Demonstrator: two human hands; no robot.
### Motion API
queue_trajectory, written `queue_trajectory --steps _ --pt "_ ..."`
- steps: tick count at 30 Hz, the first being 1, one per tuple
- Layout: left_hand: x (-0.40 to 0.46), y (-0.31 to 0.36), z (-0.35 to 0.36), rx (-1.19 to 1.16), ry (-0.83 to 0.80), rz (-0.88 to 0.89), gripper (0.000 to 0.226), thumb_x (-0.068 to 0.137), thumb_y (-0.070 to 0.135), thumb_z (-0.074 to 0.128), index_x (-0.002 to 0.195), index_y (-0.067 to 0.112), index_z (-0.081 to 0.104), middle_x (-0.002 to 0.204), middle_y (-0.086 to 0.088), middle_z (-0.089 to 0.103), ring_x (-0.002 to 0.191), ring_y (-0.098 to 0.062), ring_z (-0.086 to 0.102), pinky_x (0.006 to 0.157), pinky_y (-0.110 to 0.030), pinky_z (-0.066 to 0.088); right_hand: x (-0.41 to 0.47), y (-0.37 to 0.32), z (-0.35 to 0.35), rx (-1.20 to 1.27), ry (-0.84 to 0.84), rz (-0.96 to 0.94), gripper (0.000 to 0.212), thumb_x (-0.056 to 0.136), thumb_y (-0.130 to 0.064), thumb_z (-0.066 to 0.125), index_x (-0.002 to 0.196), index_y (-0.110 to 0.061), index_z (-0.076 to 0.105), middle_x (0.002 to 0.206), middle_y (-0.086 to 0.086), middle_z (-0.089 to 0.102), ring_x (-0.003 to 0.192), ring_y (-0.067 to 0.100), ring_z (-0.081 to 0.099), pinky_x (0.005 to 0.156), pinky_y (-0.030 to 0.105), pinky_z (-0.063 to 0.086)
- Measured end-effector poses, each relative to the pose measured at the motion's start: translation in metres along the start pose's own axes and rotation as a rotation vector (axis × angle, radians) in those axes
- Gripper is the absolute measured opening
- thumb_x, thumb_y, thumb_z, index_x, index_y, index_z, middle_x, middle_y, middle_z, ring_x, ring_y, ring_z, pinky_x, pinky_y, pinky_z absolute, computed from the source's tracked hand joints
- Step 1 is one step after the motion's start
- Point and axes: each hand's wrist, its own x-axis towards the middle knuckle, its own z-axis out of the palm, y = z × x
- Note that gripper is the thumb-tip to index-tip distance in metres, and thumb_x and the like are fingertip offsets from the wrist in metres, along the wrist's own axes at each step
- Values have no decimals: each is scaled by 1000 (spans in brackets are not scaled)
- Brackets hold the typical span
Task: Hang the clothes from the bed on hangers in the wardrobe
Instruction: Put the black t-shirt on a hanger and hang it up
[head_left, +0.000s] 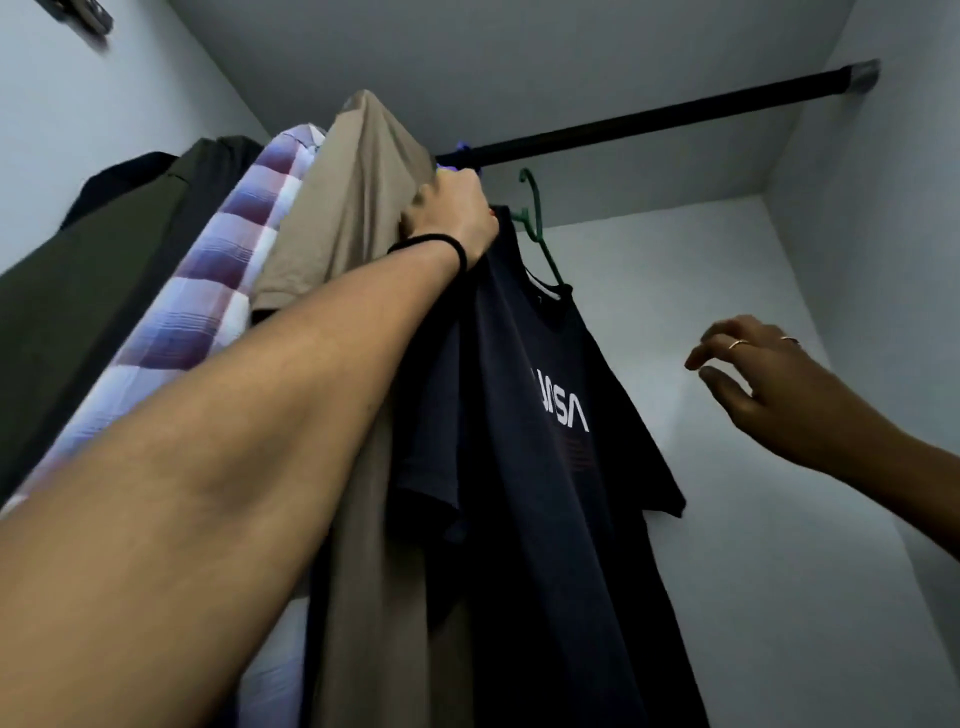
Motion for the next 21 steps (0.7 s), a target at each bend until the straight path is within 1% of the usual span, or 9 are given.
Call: queue_trajectory --steps 4,7,10,13,15,18,21 --pt "19 1 17 61 24 -51 30 93 21 52 119 8 58 124 -12 55 111 -34 57 74 -35 40 10 25 20 6 8 -66 16 92 -12 56 103 -12 67 115 4 56 105 27 52 86 33 35" --pt "35 6 23 84 48 -45 32 94 22 51 124 9 55 124 -13 55 113 -35 56 76 -36 42 9 42 32 9 24 -111 16 90 -14 56 102 -15 67 113 2 56 99 26 53 82 33 35" --pt "51 11 27 121 71 -31 34 94 26 54 123 9 56 127 -14 54 117 -36 53 84 -38 44 12 55 42 5 44 -160 20 89 -24 50 98 -18 67 109 0 57 89 23 54 74 33 38" --pt "65 14 32 163 107 -23 38 94 29 55 124 7 56 129 -15 53 118 -37 52 89 -42 46 13 60 52 46 67 -157 25 87 -31 46 96 -20 67 109 -4 56 84 15 48 68 29 36" --pt "72 12 30 183 130 -25 36 94 27 54 123 6 57 129 -16 52 118 -38 52 90 -43 46 12 57 61 79 59 -147 23 86 -30 47 94 -21 67 109 -6 55 85 15 48 69 30 37" --pt "80 10 21 215 161 -5 37 94 28 53 122 3 56 130 -20 50 119 -41 50 91 -45 45 12 54 69 61 31 -183 19 86 -27 50 92 -20 67 108 -4 57 81 16 52 67 31 41" --pt "81 10 4 235 199 28 39 94 28 54 122 1 55 131 -22 48 120 -43 48 93 -47 43 10 50 75 25 12 -234 9 85 -21 58 89 -19 67 104 0 59 77 20 57 64 31 43"
